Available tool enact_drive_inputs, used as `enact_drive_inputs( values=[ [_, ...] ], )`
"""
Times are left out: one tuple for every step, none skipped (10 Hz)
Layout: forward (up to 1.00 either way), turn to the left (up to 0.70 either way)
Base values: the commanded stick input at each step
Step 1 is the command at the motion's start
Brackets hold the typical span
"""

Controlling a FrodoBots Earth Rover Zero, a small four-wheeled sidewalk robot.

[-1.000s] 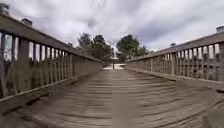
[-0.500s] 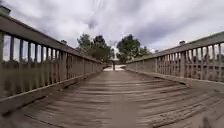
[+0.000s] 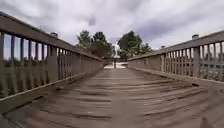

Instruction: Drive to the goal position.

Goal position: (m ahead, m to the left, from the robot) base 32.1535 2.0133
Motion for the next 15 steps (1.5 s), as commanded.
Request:
enact_drive_inputs(
  values=[
    [0.85, 0.0],
    [0.85, 0.0],
    [0.85, 0.0],
    [0.85, 0.0],
    [0.85, 0.0],
    [0.85, 0.0],
    [0.85, 0.0],
    [0.85, 0.0],
    [0.85, 0.0],
    [0.85, 0.0],
    [0.85, 0.0],
    [0.85, 0.0],
    [0.85, 0.0],
    [0.85, 0.0],
    [0.85, 0.0]
  ],
)
